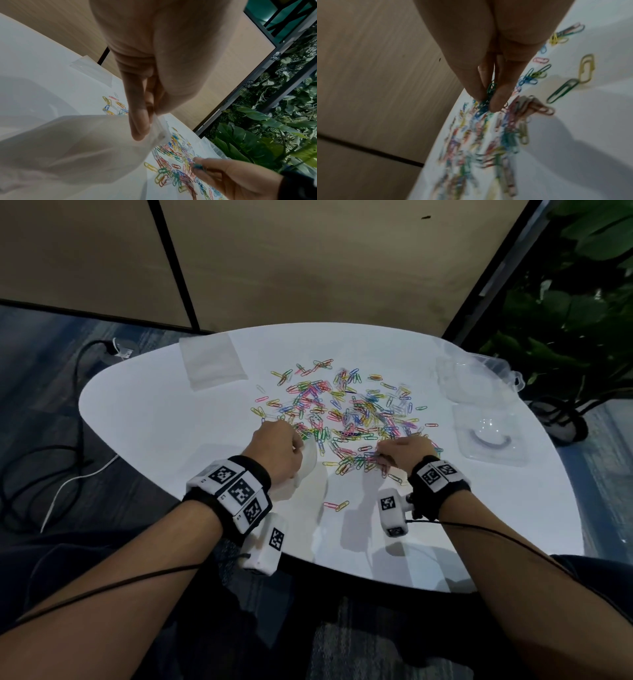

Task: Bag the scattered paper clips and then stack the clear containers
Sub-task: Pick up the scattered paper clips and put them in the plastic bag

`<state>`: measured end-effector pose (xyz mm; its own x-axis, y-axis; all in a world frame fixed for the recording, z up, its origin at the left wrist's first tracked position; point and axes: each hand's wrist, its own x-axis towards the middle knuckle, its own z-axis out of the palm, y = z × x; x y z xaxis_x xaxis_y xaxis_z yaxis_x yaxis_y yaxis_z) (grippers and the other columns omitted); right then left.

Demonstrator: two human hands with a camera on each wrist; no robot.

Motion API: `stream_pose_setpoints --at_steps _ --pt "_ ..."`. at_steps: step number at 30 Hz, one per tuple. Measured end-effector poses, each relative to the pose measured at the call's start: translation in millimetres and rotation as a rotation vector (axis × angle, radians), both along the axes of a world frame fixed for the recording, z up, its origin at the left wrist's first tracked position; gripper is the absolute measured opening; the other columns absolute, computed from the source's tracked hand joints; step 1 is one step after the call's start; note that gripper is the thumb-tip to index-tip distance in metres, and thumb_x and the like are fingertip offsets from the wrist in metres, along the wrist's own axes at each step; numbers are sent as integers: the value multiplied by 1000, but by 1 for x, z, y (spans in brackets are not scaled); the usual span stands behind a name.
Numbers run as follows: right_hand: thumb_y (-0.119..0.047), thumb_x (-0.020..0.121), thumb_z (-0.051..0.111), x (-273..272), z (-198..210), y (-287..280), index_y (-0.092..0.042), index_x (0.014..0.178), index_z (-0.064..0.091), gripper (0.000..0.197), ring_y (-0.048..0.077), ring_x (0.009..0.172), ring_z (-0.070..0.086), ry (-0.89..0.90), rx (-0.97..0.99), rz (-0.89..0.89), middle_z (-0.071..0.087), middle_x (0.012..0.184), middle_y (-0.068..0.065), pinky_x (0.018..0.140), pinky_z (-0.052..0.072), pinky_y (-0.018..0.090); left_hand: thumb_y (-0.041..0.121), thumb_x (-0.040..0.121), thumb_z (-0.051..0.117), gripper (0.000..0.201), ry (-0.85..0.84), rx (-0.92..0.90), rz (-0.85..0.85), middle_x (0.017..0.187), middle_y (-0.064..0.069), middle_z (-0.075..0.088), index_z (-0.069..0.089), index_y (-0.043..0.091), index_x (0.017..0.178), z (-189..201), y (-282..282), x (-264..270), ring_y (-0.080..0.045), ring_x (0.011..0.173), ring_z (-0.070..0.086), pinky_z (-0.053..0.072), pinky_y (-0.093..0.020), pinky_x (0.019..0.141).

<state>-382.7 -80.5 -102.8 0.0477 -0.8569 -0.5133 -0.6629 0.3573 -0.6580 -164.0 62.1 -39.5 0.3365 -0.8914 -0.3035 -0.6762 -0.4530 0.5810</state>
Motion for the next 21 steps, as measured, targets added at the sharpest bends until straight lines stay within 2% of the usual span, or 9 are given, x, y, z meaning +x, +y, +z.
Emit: stream_pose_setpoints --at_steps 2,4,6,8,10,12,15,17,21 --pt "-21 73 78 5 10 3 -6 96 76 27 26 88 72 -253 109 -91 75 86 9 90 57 47 9 90 55 29 5 -5 3 101 -7 77 76 13 109 1 -1 0 -22 86 72 52 -24 82" --pt "-7 82 74 15 26 10 1 100 73 20 23 94 71 -519 194 -185 75 93 12 91 57 37 9 90 55 28 25 -9 12 103 -8 76 76 11 109 1 -1 0 -23 88 73 53 -24 83" --pt "0 86 69 28 43 18 5 99 69 14 22 96 71 -762 305 -221 74 97 15 82 60 26 9 91 57 26 33 -15 28 101 -10 76 76 11 107 1 -1 -1 -24 92 73 56 -29 88" --pt "2 88 65 41 53 28 7 100 66 13 22 91 73 -888 415 -214 73 97 17 73 60 23 5 90 55 26 50 -10 43 92 -9 75 77 9 103 0 -1 -1 -25 94 73 57 -34 92" --pt "3 89 63 52 56 40 7 99 67 11 21 86 74 -887 458 -173 73 95 16 70 59 21 1 89 52 25 63 -8 42 80 -10 74 76 6 93 2 0 -1 -27 86 74 58 -35 91" --pt "4 88 64 62 56 55 8 98 68 11 21 86 73 -831 435 -100 73 95 15 71 59 21 -3 87 49 25 71 -27 32 76 -18 75 68 11 78 5 1 -1 -27 75 75 61 -37 85" --pt "6 86 66 74 48 73 11 96 68 11 21 79 72 -775 311 -82 71 93 19 68 59 21 -1 89 50 23 118 -63 37 74 -18 75 66 12 79 9 2 -1 -24 65 75 62 -37 81" --pt "6 86 66 82 44 83 8 90 70 6 22 76 71 -741 245 -90 71 90 20 72 60 23 2 91 53 22 147 -77 45 71 -14 75 75 4 88 9 3 -1 -24 66 75 62 -36 82" --pt "8 80 62 95 36 94 0 86 76 17 28 77 64 -527 117 69 71 86 24 83 57 37 4 90 56 23 111 -129 -7 83 -13 76 79 7 88 10 7 -4 -29 81 73 60 -39 85"
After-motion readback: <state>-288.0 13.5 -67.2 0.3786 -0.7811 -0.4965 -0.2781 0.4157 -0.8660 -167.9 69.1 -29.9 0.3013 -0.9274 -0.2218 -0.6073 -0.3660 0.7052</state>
